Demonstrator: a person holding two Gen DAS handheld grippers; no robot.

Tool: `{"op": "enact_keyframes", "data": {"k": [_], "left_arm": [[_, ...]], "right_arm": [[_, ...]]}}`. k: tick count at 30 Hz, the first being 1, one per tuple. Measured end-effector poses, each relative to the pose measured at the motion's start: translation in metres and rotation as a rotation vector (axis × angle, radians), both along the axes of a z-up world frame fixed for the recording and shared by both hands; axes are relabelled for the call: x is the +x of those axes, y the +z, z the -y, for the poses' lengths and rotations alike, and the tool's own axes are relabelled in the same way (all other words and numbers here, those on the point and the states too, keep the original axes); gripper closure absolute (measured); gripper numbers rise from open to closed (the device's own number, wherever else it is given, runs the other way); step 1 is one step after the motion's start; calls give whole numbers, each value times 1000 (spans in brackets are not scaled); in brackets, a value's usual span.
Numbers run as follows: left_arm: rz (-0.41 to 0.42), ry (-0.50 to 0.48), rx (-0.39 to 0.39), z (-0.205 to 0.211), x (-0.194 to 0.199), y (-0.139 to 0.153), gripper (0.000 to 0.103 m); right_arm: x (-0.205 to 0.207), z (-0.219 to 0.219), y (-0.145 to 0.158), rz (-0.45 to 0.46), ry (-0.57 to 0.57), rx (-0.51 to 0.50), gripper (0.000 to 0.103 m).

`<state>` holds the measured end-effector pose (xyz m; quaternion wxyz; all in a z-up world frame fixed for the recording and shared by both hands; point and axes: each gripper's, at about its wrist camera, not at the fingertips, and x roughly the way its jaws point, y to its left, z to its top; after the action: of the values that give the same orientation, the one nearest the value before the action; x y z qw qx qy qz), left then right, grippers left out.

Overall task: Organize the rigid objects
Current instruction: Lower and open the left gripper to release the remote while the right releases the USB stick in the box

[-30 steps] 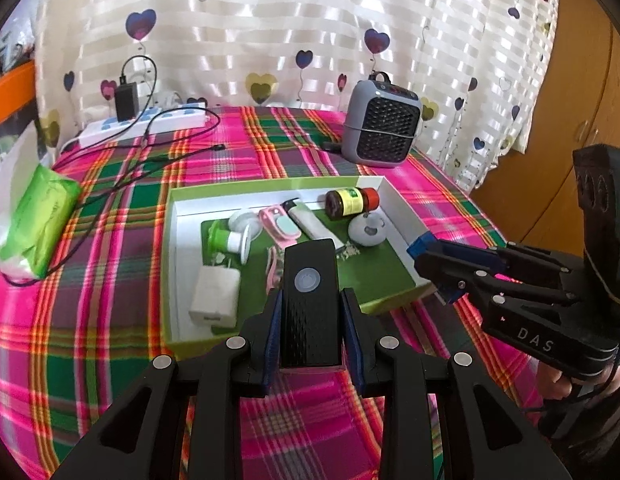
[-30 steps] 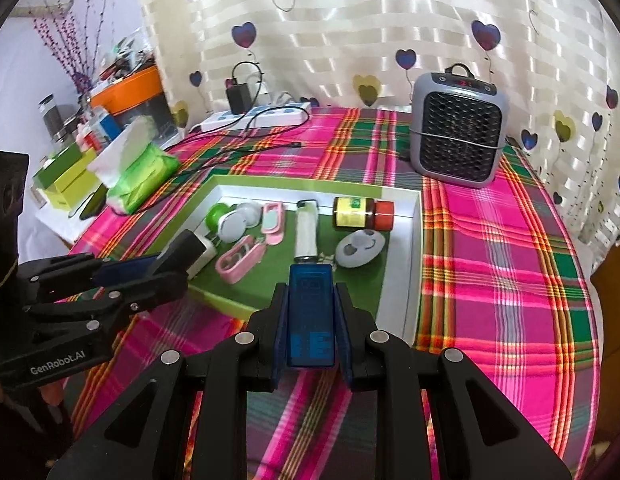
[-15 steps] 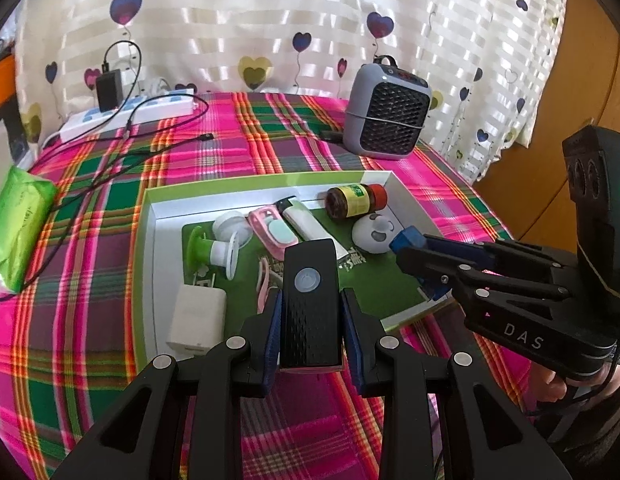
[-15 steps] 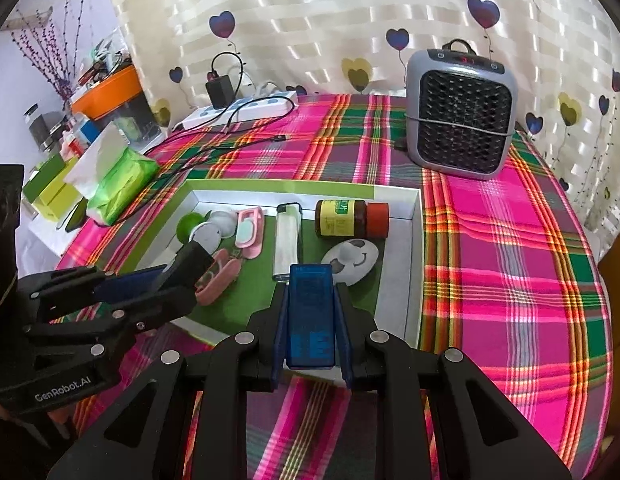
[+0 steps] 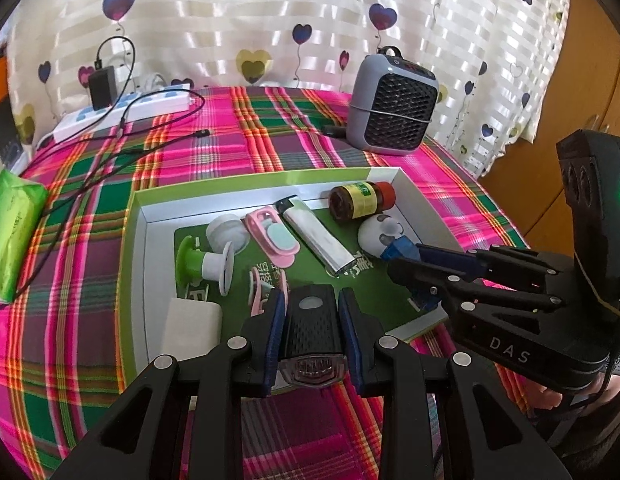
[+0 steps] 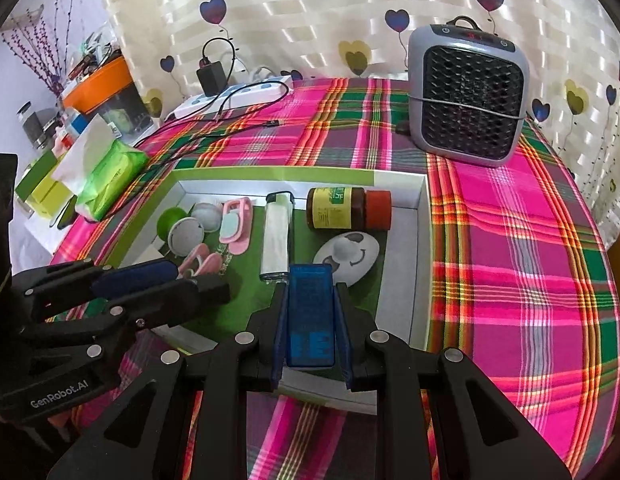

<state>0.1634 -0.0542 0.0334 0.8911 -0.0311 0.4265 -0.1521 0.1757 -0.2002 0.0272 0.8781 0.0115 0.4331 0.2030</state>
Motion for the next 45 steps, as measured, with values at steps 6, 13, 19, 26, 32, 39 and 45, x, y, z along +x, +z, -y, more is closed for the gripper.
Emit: {"op": "enact_keyframes", "data": {"k": [6, 13, 19, 26, 32, 39, 45], "left_arm": [[-3, -1, 3, 1, 3, -1, 77], [-19, -6, 13, 4, 10, -7, 77], [-17, -6, 15, 4, 11, -7, 77], [-18, -9, 29, 5, 12, -7, 77], [-16, -7, 37, 7, 12, -7, 77], [-15, -5, 48, 8, 12, -7, 77], [-14, -4, 54, 8, 12, -7, 77]], "right_arm": [[4, -2, -3, -9, 5, -7, 80], [7, -3, -5, -18, 3, -14, 80], [9, -2, -9, -27, -3, -17, 80], [9, -4, -10, -17, -1, -27, 80], [9, -4, -11, -15, -2, -33, 80], [8, -4, -11, -15, -3, -36, 80], [9, -3, -11, -17, -8, -30, 79]]}}
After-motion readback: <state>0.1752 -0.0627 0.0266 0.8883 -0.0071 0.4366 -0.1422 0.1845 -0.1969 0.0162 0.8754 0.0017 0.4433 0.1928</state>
